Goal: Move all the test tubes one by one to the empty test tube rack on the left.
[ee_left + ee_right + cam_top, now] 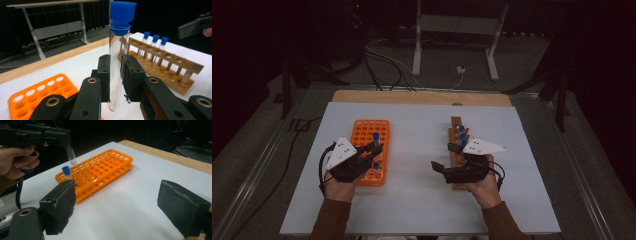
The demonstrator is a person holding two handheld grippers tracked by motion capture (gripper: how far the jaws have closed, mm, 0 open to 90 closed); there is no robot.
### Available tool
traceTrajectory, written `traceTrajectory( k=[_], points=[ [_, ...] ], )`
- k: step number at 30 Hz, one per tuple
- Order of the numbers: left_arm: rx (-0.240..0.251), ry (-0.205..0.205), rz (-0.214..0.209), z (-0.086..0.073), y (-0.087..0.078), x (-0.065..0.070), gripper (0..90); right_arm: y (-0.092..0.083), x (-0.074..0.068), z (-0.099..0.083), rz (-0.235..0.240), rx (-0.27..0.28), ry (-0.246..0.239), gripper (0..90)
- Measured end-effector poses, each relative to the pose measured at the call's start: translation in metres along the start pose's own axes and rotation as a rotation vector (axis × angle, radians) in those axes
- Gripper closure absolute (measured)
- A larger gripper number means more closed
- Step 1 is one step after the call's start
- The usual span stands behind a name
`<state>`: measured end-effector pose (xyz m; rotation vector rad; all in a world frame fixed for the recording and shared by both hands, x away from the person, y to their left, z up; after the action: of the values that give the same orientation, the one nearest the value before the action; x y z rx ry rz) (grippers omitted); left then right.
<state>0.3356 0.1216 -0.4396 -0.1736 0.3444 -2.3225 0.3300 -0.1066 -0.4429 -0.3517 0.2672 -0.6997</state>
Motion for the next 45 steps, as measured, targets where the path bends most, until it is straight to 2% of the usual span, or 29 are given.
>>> traceTrajectory(
  k=[7,17,21,33,41,45],
  points=[
    [-0.023,-0.024,0.017,-0.015,-0.007,-0.011,77.5,-0.003,0.004,-0.003,-0.007,0.001,0.004,15.5],
    [-0.054,-0.046,0.028,-0.032,-0.008,-0.017,77.4,-0.006,0.008,-0.005,-0.016,0.001,0.014,15.6],
    [-0.062,-0.058,0.020,-0.038,-0.009,-0.017,77.4,-0.007,0.010,-0.006,-0.021,0.001,0.015,15.6],
    [-0.104,-0.051,0.015,-0.061,-0.011,-0.012,77.4,-0.016,0.018,-0.006,-0.041,0.014,0.022,15.6],
    [-0.133,-0.043,-0.004,-0.074,-0.006,-0.009,77.3,-0.018,0.019,-0.007,-0.043,0.022,0.026,15.7],
    [-0.156,-0.053,-0.008,-0.082,-0.004,-0.010,77.3,-0.018,0.019,-0.006,-0.042,0.025,0.023,15.8]
  ],
)
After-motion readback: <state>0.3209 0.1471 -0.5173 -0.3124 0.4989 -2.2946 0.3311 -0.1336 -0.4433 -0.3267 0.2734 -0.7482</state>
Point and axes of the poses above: each handheld gripper's, and its own axes: y roughly forward along the jaws, z roughly out of its top, x roughly to its right, the point moved 9 cm from there along y, roughly forward along the jaws, and after that the axes turned 4 degrees about -z, right-handed, at the moved point
